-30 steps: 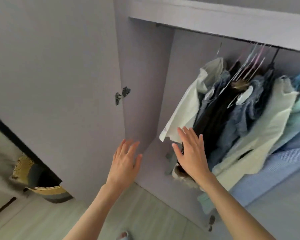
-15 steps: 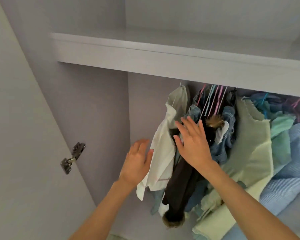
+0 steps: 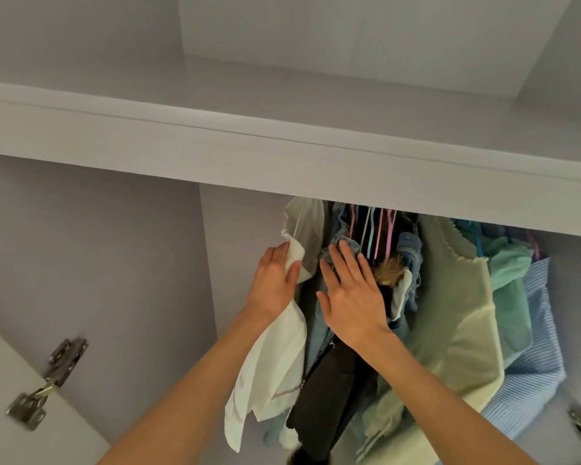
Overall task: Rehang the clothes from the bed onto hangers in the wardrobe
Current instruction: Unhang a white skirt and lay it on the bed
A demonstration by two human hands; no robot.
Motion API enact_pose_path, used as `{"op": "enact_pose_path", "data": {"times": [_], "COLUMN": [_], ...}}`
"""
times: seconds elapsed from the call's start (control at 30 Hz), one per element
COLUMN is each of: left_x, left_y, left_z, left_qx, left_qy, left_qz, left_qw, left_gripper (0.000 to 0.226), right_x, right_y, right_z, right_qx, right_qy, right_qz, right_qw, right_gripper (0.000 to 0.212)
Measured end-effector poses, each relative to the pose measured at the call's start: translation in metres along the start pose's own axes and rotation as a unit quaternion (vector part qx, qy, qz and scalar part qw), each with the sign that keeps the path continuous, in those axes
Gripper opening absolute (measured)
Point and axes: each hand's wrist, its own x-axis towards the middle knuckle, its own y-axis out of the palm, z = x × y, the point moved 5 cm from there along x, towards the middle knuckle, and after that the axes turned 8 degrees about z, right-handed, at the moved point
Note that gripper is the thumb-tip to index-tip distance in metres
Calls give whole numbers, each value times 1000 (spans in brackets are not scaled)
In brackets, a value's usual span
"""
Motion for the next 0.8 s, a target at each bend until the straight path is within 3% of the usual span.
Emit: {"op": "enact_pose_path", "data": {"times": [0.13, 0.3, 0.53, 0.6, 0.7, 0.8], "left_x": [4, 6, -19, -32, -51, -76], "left_y": [-1, -11, -36, -38, -34, -29], "left_z": [0, -3, -11, -5, 11, 25], "left_qx": [-20, -22, -43, -40, -26, -21], "left_qy": [-21, -28, 13, 15, -10, -35], "left_qz": [-56, -76, -141, -145, -134, -119], "left_qw": [998, 996, 989, 989, 991, 992], "left_gripper": [30, 33, 27, 24, 24, 25], "right_x": [-3, -5, -5, -2, 6, 13], "right_y": [3, 5, 1, -2, -10, -22], "right_z": [-6, -13, -12, -8, 6, 31], "right_qx": [7, 6, 50, 88, 175, 315], "right_qy": [-7, -14, -16, -16, -29, -54], "right_qz": [1, 0, -29, -43, -28, 57], "right_qw": [1000, 1000, 998, 995, 984, 946], "right_gripper": [58, 58, 47, 40, 46, 46]}}
